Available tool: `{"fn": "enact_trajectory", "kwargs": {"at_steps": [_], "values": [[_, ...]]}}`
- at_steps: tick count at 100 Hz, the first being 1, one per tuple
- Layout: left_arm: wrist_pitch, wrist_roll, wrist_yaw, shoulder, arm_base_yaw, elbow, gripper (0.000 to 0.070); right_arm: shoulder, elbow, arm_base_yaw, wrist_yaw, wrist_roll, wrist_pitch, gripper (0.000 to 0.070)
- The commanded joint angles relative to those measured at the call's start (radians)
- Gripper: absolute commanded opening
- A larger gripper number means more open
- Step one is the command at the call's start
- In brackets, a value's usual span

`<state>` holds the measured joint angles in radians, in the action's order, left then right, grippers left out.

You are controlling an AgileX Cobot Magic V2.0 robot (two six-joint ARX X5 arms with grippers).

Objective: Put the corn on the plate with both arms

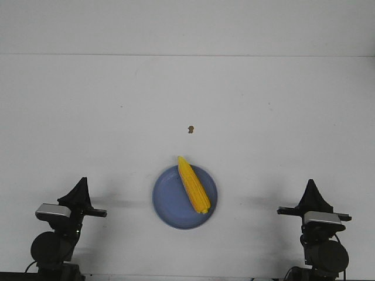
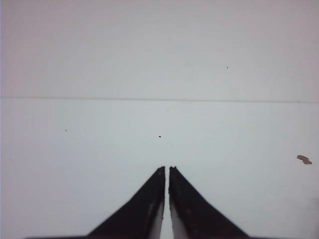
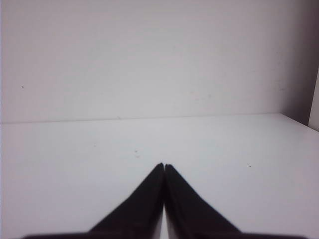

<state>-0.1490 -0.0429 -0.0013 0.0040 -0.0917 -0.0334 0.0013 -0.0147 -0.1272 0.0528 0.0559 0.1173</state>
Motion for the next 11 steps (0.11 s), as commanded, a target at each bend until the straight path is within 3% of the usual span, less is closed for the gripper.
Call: {"fn": "enact_trajectory", "kwargs": {"at_steps": [1, 11], "values": [[-0.01, -0.002, -0.002, -0.001, 0.001, 0.019, 0.0012, 0.0, 0.002, -0.002, -0.001, 0.003, 0.011, 0.0004], [-0.01, -0.002, -0.002, -0.001, 0.001, 0.019, 0.0012, 0.0, 0.002, -0.002, 0.0, 0.003, 0.011, 0.0004]]}}
